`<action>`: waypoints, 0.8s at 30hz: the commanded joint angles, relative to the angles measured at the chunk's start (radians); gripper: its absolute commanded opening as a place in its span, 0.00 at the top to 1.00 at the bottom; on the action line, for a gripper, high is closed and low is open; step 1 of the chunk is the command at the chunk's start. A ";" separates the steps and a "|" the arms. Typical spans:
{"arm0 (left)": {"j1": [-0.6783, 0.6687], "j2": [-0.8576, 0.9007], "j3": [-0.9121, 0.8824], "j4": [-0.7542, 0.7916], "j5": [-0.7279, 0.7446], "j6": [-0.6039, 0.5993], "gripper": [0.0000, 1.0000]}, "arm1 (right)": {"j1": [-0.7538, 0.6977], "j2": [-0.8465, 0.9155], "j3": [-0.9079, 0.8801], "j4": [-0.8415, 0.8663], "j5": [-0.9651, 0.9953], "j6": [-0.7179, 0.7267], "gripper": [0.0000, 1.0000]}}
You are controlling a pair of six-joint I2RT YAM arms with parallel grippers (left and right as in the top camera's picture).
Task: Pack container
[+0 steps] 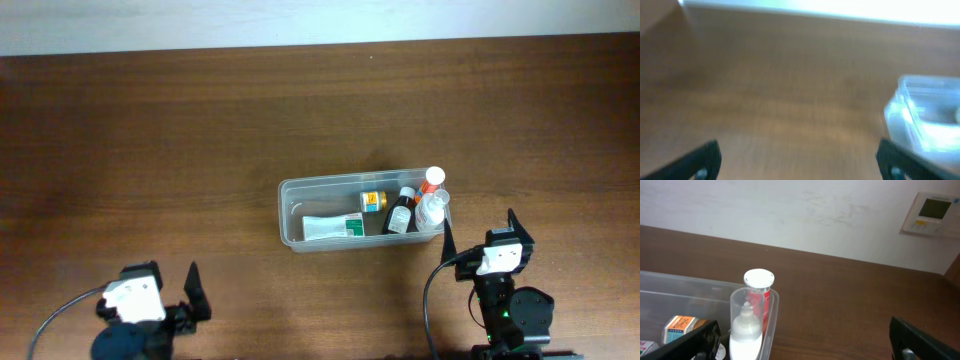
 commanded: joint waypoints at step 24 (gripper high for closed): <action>0.019 -0.117 -0.541 0.772 0.066 0.010 0.00 | 0.007 -0.007 -0.005 -0.005 0.005 0.002 0.02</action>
